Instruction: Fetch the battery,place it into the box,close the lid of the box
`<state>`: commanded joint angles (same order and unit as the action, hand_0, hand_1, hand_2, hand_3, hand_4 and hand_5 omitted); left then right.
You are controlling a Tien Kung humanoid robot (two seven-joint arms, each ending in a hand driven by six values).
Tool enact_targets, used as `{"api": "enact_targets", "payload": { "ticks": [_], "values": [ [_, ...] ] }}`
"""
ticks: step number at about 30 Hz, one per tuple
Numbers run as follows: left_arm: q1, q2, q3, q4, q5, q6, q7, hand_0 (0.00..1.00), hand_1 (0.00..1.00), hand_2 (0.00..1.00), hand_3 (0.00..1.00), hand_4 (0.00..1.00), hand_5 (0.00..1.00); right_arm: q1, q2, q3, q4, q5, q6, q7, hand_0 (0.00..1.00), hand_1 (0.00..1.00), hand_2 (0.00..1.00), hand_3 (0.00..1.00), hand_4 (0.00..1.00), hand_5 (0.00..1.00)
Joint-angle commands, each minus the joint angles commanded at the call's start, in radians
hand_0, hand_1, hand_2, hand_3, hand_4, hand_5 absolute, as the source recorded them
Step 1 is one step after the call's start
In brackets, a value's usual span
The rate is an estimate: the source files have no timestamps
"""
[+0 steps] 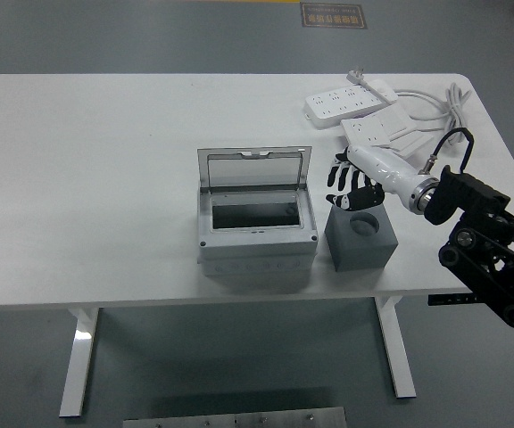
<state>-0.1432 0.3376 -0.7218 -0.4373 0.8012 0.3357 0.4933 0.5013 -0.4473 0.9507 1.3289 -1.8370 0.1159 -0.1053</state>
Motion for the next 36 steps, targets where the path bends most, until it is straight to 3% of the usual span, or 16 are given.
{"api": "enact_targets", "payload": {
  "ticks": [7,14,18,22,30,34,36],
  "values": [
    [-0.001,-0.004,0.000,0.001,0.002,-0.001,-0.001,0.623,0.696,0.582,0.584,0.581,0.002,-0.028,0.023,0.125,0.026,-0.025,-0.003,0.006,0.226,0.326,0.417,0.456,0.757,0.159],
    [0.001,-0.013,0.002,0.001,0.002,-0.001,-0.003,0.623,0.697,0.582,0.583,0.581,0.002,-0.058,0.131,0.236,0.056,-0.085,-0.033,0.032,0.226,0.326,0.414,0.451,0.762,0.161],
    [0.003,-0.017,0.006,0.002,-0.002,-0.002,-0.008,0.624,0.696,0.581,0.584,0.579,0.002,-0.069,0.186,0.282,0.086,-0.133,-0.086,0.078,0.230,0.324,0.415,0.450,0.773,0.198],
    [0.002,-0.018,0.006,0.003,-0.002,-0.001,-0.009,0.624,0.696,0.581,0.584,0.579,0.002,-0.069,0.208,0.302,0.091,-0.122,-0.160,0.149,0.230,0.324,0.415,0.450,0.773,0.198],
    [-0.001,-0.020,0.009,0.003,-0.006,0.000,-0.012,0.624,0.696,0.581,0.583,0.576,0.002,-0.086,0.227,0.299,-0.039,0.125,-0.310,0.349,0.234,0.326,0.410,0.451,0.772,0.260],
    [-0.002,-0.022,0.010,0.004,-0.007,0.000,-0.013,0.624,0.696,0.581,0.583,0.576,0.002,-0.106,0.243,0.283,-0.120,0.281,-0.327,0.463,0.234,0.326,0.410,0.451,0.772,0.260],
    [-0.002,-0.023,0.010,0.004,-0.007,-0.001,-0.013,0.625,0.696,0.581,0.583,0.576,0.002,-0.119,0.252,0.277,-0.161,0.359,-0.311,0.514,0.255,0.358,0.421,0.482,0.763,0.267]
  ]
}}
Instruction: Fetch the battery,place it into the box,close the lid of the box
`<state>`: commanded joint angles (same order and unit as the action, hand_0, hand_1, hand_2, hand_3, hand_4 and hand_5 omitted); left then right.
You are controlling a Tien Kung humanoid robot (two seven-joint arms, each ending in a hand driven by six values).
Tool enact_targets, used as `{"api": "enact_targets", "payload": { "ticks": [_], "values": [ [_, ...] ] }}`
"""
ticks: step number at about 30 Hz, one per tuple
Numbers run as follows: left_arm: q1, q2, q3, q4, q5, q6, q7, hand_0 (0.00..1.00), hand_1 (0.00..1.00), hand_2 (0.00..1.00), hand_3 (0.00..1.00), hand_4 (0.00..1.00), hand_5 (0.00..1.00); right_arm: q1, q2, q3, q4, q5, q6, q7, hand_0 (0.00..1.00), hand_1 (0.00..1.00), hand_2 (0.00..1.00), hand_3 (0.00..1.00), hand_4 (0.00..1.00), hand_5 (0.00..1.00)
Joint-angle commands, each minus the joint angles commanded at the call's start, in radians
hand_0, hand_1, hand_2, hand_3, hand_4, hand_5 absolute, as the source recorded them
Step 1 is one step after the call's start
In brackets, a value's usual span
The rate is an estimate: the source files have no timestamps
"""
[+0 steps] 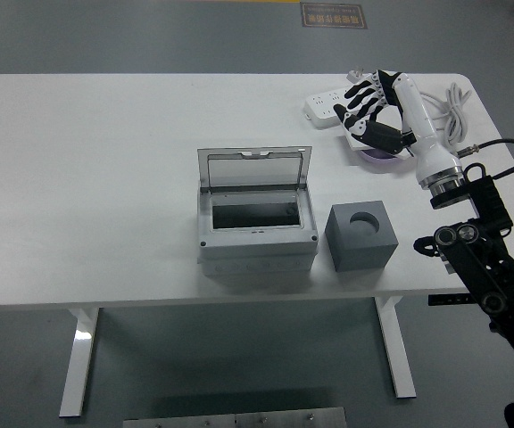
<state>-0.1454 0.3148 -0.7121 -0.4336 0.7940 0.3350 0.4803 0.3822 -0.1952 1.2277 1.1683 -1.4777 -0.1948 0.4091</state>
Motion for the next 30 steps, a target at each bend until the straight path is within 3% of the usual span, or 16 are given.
{"api": "enact_targets", "payload": {
  "ticks": [4,11,12,14,17,18,23,24,29,30],
  "values": [
    [-0.002,0.000,0.001,0.000,-0.001,0.000,-0.001,0.625,0.696,0.581,0.583,0.576,0.002,-0.026,0.012,0.000,-0.038,0.148,0.057,0.060,0.255,0.358,0.421,0.482,0.763,0.267],
    [-0.003,-0.002,0.012,0.002,-0.016,0.002,-0.010,0.626,0.696,0.581,0.583,0.575,0.002,-0.079,0.013,0.037,-0.015,0.416,0.124,0.051,0.267,0.365,0.428,0.493,0.776,0.264],
    [-0.003,-0.002,0.013,0.002,-0.018,0.002,-0.011,0.626,0.696,0.581,0.582,0.575,0.002,-0.084,0.012,0.046,-0.005,0.442,0.125,0.048,0.429,0.465,0.522,0.549,0.810,0.319],
    [-0.003,-0.002,0.016,0.002,-0.023,0.003,-0.013,0.626,0.696,0.581,0.582,0.575,0.002,-0.095,0.009,0.067,0.022,0.484,0.122,0.045,0.429,0.465,0.522,0.549,0.810,0.319],
    [-0.004,-0.001,0.020,0.003,-0.030,0.004,-0.017,0.626,0.696,0.581,0.582,0.575,0.002,-0.113,0.002,0.093,0.065,0.466,0.106,0.051,0.429,0.465,0.522,0.549,0.810,0.319],
    [-0.004,-0.001,0.021,0.003,-0.031,0.004,-0.018,0.627,0.696,0.581,0.582,0.574,0.002,-0.118,0.000,0.097,0.075,0.451,0.100,0.055,0.590,0.587,0.613,0.612,0.868,0.416],
    [-0.003,-0.001,0.023,0.003,-0.035,0.005,-0.019,0.627,0.696,0.581,0.582,0.574,0.002,-0.143,-0.003,0.103,0.087,0.363,0.063,0.085,0.590,0.587,0.613,0.612,0.868,0.416],
    [-0.003,-0.001,0.023,0.003,-0.036,0.005,-0.019,0.626,0.696,0.582,0.582,0.574,0.002,-0.146,-0.003,0.102,0.085,0.354,0.057,0.090,0.706,0.650,0.669,0.703,0.921,0.462],
    [-0.003,0.000,0.023,0.003,-0.035,0.005,-0.019,0.626,0.696,0.582,0.582,0.574,0.002,-0.156,0.002,0.096,0.069,0.334,0.024,0.128,0.706,0.650,0.669,0.703,0.921,0.462],
    [-0.004,0.001,0.022,0.003,-0.035,0.005,-0.019,0.626,0.696,0.582,0.582,0.572,0.002,-0.156,0.003,0.096,0.066,0.331,0.019,0.133,0.834,0.761,0.779,0.799,0.956,0.522]
  ]
}}
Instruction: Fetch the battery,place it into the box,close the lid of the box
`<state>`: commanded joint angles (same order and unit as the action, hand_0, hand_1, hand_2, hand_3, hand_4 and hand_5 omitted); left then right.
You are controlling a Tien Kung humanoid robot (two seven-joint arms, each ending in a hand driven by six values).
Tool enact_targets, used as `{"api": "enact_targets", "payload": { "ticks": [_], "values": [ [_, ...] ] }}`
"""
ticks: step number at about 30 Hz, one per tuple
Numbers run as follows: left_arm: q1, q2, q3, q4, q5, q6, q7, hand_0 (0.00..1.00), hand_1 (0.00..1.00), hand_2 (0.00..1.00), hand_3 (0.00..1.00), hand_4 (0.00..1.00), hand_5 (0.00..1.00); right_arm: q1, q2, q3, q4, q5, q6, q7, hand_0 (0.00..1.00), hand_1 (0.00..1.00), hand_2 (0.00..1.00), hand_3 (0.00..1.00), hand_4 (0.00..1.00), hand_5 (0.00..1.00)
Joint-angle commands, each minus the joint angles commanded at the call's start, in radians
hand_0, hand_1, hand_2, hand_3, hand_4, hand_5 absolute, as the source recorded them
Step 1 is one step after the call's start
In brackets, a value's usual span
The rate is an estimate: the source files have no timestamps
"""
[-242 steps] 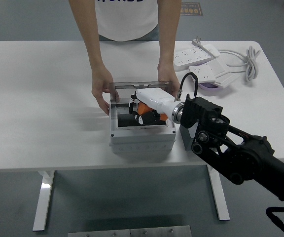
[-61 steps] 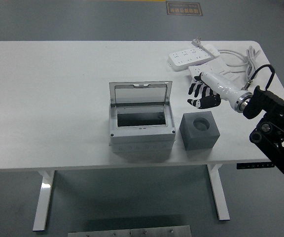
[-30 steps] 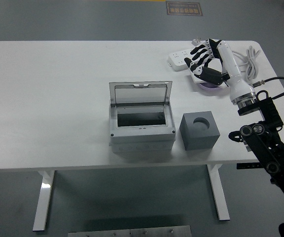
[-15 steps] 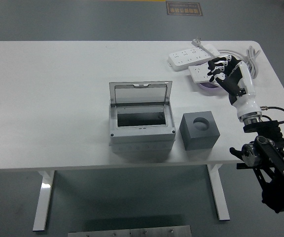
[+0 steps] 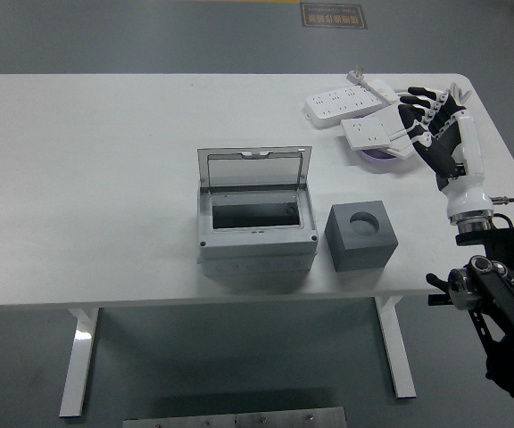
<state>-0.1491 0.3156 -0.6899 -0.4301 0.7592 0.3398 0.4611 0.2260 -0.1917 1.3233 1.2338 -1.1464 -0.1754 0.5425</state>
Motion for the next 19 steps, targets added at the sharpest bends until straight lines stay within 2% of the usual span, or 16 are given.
{"api": "enact_targets", "payload": {
  "ticks": [5,6,10,19],
  "values": [
    [-0.002,0.000,-0.001,0.000,0.002,0.000,0.000,0.626,0.696,0.582,0.582,0.572,0.002,0.002,0.007,0.000,-0.020,-0.001,-0.037,0.047,0.834,0.761,0.779,0.799,0.956,0.522],
    [-0.003,-0.001,-0.002,0.000,0.002,0.000,0.001,0.627,0.696,0.582,0.582,0.571,0.002,0.003,0.008,0.000,-0.025,0.001,-0.047,0.058,0.864,0.800,0.814,0.825,0.989,0.585],
    [-0.004,-0.003,-0.002,0.000,0.002,0.000,0.001,0.627,0.696,0.582,0.582,0.571,0.002,0.004,0.011,-0.005,-0.041,0.007,-0.081,0.094,0.864,0.800,0.814,0.825,0.989,0.585],
    [-0.006,-0.003,0.000,0.001,-0.001,0.001,-0.001,0.627,0.696,0.582,0.582,0.573,0.002,0.005,0.009,-0.022,-0.043,0.008,-0.110,0.087,0.867,0.812,0.824,0.829,0.987,0.596]
  ]
}}
